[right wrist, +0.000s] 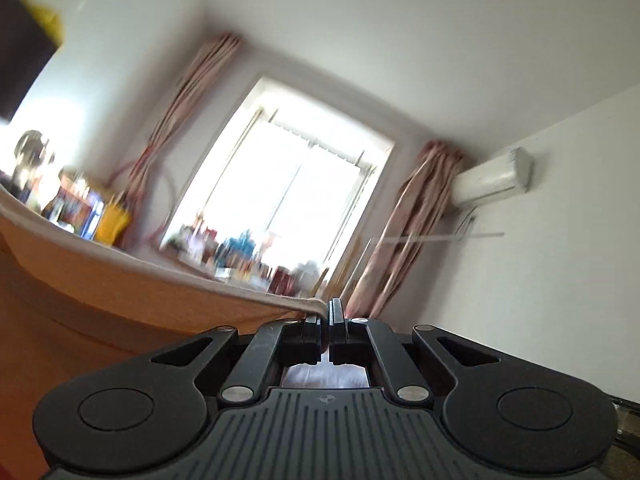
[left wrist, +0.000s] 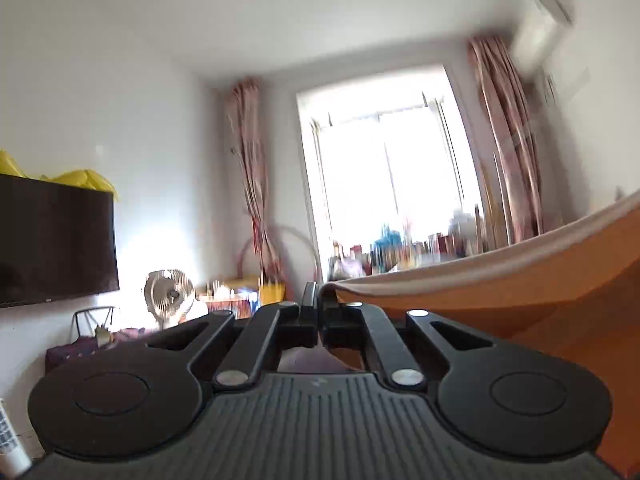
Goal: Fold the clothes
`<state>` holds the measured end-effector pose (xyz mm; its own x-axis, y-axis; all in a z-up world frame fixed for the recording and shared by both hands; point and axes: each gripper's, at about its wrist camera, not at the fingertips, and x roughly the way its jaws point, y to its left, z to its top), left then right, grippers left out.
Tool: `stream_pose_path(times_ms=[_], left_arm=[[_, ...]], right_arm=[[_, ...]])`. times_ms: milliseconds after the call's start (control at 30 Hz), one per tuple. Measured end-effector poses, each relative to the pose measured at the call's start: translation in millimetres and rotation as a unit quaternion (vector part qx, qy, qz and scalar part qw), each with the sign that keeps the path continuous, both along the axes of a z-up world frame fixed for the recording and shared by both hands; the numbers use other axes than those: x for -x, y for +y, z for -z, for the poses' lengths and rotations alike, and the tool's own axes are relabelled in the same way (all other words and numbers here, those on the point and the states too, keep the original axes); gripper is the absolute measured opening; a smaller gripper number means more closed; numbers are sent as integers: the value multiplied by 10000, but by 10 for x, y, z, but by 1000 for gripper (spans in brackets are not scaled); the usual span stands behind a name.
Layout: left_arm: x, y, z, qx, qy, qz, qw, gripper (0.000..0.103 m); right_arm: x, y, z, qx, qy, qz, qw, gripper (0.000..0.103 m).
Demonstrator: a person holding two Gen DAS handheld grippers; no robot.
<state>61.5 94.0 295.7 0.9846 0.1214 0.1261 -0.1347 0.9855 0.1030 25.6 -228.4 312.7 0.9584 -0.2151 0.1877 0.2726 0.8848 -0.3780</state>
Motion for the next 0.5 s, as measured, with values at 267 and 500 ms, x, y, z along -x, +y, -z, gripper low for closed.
stream_pose_path(times_ms=[267, 500], left_arm=[[390, 6, 120, -930, -132, 301, 9951, 2], [899, 155, 2354, -1367, 2237, 704, 9625, 8]], right_arm=[[282, -227, 386, 142, 74, -370, 9992, 4], [786, -254, 2549, 12, 2709, -626, 9606, 4]])
